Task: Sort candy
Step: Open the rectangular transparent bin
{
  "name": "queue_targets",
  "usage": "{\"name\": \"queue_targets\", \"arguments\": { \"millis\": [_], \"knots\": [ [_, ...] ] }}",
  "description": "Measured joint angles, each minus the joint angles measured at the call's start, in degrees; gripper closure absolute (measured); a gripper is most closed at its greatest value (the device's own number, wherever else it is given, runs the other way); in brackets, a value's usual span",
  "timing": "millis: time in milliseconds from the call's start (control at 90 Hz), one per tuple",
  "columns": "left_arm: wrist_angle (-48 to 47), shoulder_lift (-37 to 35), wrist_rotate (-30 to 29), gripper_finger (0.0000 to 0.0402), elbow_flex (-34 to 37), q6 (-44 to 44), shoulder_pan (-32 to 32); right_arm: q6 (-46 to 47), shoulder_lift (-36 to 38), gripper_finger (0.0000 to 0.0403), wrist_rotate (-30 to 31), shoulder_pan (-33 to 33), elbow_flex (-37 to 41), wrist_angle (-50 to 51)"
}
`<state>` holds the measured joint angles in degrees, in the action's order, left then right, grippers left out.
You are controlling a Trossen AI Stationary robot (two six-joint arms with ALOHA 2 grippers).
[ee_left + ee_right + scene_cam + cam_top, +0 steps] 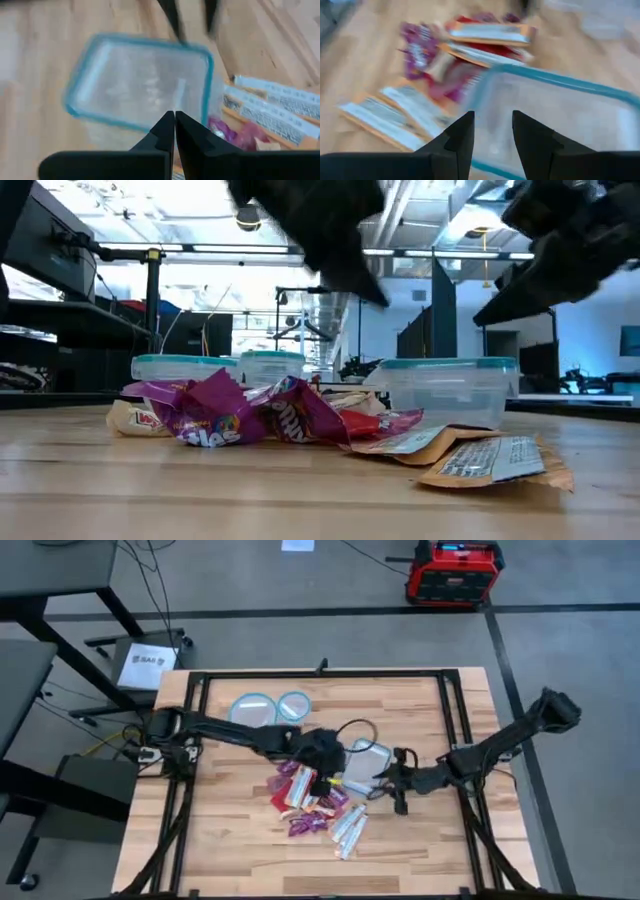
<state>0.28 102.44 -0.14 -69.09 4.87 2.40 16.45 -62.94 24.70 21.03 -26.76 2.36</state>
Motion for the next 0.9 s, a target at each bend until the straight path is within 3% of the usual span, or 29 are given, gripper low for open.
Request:
{"name": "queue_targets", "arguments": {
  "millis": [78, 156, 289, 467, 633, 900],
  "knots": [
    [10.4, -1.0, 0.0, 0.0402, 5.5, -3.6, 0.0, 0.5, 1.7, 0.0284, 0.2, -3.8, -1.3, 5.1],
    [14.6, -1.3, -0.1, 0.0402, 8.6, -6.1, 0.1, 3.5, 2.8, 0.0283, 0.0, -8.3, -1.5, 8.5],
    [14.9, -1.1, 0.0, 0.0402, 9.5, -6.5, 0.2, 6.2, 3.1, 0.0263, -2.0, -14.8, -1.3, 12.9],
    [14.5, -1.1, 0.0, 0.0402, 9.5, -6.1, 0.1, 6.2, 2.7, 0.0201, -4.2, -20.9, -1.1, 15.6],
    [14.4, -0.3, 0.0, 0.0402, 9.5, -6.5, 0.2, 6.2, 2.8, 0.0165, -7.3, -23.9, -1.1, 15.4],
    [18.6, 3.6, 4.6, 0.0402, 9.1, -8.5, 1.0, 6.0, 2.2, 0.0167, -12.6, -24.3, -1.1, 15.1]
  ]
}}
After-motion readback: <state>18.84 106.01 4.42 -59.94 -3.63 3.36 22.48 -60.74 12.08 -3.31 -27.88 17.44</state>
